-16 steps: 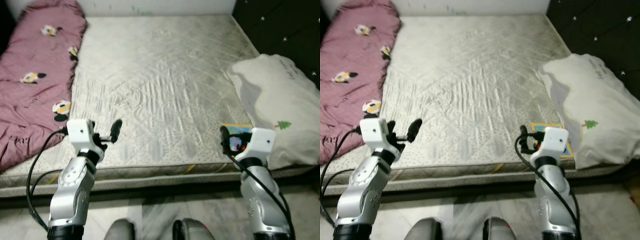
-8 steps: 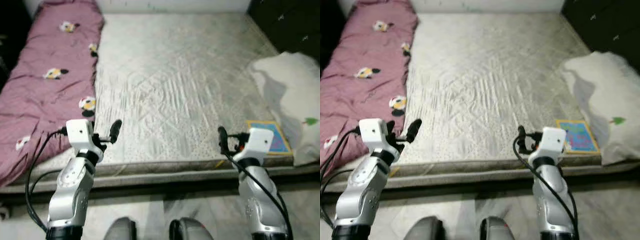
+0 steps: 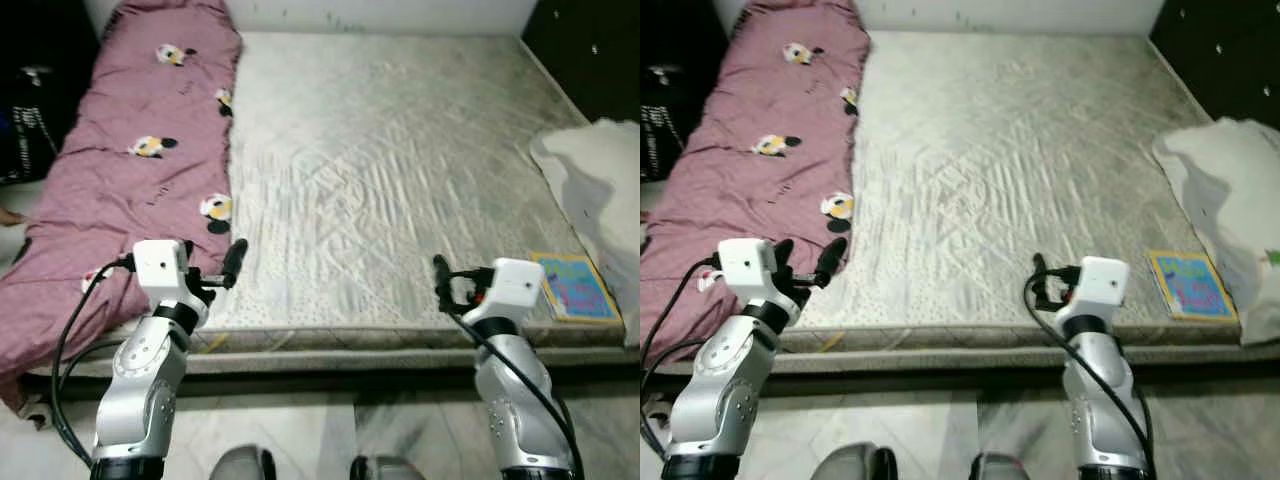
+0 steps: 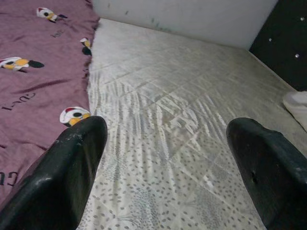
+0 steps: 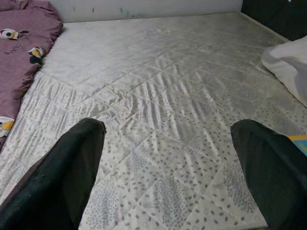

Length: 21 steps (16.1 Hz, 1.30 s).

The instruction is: Clean up the room

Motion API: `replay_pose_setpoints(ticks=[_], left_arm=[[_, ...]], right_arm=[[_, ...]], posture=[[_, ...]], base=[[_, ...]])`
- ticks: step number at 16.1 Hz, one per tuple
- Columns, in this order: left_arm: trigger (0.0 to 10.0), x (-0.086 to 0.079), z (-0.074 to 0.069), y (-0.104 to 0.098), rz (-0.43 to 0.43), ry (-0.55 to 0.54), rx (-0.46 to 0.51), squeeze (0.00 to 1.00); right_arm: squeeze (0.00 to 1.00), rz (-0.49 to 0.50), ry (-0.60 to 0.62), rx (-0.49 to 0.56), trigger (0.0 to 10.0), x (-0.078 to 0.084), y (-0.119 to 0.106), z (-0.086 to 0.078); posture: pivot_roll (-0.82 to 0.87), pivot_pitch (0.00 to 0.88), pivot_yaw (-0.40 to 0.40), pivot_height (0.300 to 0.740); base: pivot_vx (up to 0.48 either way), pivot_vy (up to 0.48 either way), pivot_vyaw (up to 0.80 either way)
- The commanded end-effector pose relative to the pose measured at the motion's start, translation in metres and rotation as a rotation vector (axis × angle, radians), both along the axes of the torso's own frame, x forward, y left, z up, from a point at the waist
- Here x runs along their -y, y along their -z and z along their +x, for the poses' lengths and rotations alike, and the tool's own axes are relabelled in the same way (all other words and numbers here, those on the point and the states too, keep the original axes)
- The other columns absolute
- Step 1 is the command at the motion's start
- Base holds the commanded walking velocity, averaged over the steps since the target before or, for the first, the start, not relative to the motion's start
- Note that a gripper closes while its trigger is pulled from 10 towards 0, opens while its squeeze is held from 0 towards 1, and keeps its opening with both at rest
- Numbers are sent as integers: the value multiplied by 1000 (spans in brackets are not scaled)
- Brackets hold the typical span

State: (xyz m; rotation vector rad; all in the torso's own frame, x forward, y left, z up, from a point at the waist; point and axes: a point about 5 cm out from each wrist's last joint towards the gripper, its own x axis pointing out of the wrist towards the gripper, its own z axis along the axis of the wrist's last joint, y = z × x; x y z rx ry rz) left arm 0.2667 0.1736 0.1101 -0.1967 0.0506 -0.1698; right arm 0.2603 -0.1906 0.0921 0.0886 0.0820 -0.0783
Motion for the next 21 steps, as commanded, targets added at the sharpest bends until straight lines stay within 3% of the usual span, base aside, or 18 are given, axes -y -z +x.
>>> replay_pose_setpoints(ticks=[1, 7, 10, 21], left_arm=[[10000, -2, 0, -4, 8, 5, 19, 0], [10000, -2, 1, -5, 6, 5, 22, 0], [10000, -3, 0, 0, 10, -16, -8, 0], [10000, -2, 0, 1, -4, -9, -19, 0]], right_arm=[[0, -4, -6, 3, 10000, -1, -1, 0], [0, -5, -8, 4, 10000, -2, -2, 2], [0, -8, -12, 4, 10000, -2, -1, 2], [0, -13, -14, -2, 10000, -2, -1, 2]], posture=[[-23, 117, -16, 740], [-22, 123, -15, 740], [-20, 123, -15, 740], [-21, 123, -18, 740]], base=[[345, 0, 0], [325, 0, 0], [0, 0, 0], [0, 477, 0]])
